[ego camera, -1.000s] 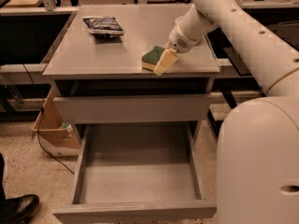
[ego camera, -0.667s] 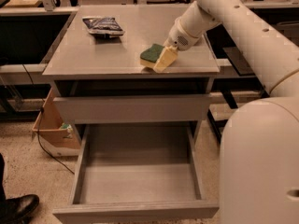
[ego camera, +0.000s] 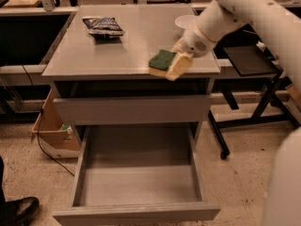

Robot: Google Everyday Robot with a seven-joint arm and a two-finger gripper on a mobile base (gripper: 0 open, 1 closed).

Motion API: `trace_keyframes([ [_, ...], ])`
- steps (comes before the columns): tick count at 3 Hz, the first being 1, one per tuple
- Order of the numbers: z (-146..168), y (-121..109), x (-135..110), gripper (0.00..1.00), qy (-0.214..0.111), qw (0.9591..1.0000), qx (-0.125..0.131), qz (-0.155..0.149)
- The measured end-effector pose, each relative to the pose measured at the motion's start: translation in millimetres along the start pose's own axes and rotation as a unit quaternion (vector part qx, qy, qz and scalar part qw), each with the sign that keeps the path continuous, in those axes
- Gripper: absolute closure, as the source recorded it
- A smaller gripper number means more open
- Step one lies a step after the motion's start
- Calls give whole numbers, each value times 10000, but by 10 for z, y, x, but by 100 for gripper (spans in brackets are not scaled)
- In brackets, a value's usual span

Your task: Place sponge into middle drawer

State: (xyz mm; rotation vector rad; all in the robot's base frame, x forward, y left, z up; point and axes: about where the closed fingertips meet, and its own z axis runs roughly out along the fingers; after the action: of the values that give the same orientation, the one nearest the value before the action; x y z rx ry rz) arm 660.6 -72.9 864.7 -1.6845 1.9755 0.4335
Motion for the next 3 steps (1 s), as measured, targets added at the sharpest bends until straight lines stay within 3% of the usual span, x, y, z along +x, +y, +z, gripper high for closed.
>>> trace_keyframes([
  [1, -256, 486, 282, 100, 17, 9994, -333, -104],
  [2, -434, 922, 549, 100, 6, 9981, -615, 18],
  [3, -508, 1214, 720, 100, 170, 9969, -750, 173],
])
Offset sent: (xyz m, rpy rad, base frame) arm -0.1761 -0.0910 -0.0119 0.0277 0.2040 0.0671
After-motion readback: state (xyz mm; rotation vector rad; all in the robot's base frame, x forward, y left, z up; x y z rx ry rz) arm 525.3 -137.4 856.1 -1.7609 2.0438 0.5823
